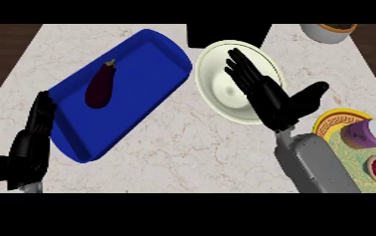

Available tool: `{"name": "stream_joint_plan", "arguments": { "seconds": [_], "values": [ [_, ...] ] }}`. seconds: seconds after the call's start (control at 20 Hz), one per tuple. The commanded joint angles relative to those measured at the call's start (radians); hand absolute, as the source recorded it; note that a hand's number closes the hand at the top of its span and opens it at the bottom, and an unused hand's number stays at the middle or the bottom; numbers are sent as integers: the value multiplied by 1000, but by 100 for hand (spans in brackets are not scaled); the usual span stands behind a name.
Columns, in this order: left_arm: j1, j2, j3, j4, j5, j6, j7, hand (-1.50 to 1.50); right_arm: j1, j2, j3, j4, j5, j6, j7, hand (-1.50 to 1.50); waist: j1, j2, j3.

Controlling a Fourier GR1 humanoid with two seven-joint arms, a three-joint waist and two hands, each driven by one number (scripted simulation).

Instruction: Pick the cupcake from the plate and place it in the bowl

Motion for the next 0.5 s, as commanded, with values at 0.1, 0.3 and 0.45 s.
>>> {"name": "stream_joint_plan", "arguments": {
  "seconds": [0.1,0.3,0.45],
  "values": [
    [-71,16,46,-16,20,3,-14,0,114,-128,114,-232,-112,391,-60,-150,-54,8,27],
    [-74,26,52,-11,41,-12,14,0,-63,-289,56,-407,144,449,-163,-150,-132,-81,23],
    [-100,85,141,-28,100,-34,35,0,206,-369,-104,-455,75,491,-379,-150,-159,-11,36]
  ]
}}
